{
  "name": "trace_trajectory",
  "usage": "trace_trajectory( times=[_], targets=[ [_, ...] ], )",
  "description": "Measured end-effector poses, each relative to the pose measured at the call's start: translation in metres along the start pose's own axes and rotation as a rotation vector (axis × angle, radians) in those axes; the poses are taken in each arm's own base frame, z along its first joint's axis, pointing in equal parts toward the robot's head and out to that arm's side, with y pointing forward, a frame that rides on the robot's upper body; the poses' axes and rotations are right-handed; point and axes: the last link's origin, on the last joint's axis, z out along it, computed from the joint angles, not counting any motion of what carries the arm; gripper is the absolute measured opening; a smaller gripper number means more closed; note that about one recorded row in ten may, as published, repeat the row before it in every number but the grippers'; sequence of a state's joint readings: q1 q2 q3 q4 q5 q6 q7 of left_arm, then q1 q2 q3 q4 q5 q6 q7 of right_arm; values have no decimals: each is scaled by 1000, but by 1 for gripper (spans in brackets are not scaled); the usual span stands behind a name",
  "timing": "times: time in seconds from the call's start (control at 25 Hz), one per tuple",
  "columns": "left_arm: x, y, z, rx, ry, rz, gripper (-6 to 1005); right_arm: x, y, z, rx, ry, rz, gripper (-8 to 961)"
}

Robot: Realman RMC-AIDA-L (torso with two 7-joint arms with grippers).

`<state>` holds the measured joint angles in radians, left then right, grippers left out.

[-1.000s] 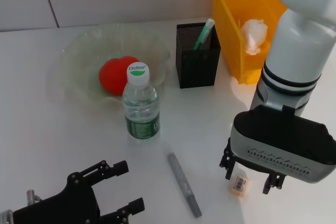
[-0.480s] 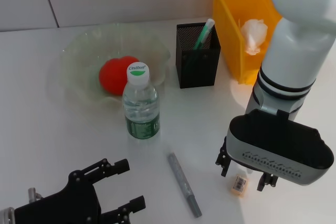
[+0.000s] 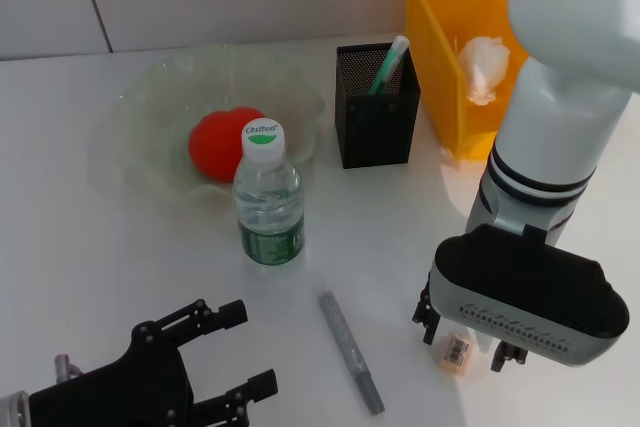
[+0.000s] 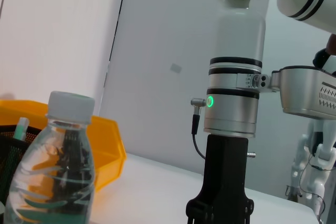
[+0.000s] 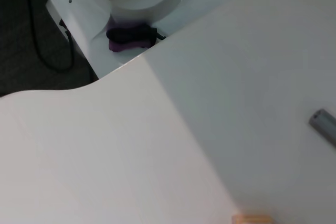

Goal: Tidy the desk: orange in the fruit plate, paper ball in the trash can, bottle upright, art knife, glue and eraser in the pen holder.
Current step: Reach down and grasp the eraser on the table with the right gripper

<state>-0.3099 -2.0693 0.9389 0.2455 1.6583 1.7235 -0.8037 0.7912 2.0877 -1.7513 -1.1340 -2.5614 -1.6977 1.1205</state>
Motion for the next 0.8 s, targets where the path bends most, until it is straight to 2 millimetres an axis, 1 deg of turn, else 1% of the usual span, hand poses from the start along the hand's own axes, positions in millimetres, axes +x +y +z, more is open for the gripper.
trace_trajectory(
  times=[0.4,0.64,0.8],
  targets=[
    [0,-2,1,2,-4,3,769,1,-1,2,5,0,14,617],
    [1,-2,2,0,-4,5,769,0,-5,4,15,17,39,596],
    [1,-2,2,0,-4,6,769,0,-5,5,16,20,36,564]
  ],
)
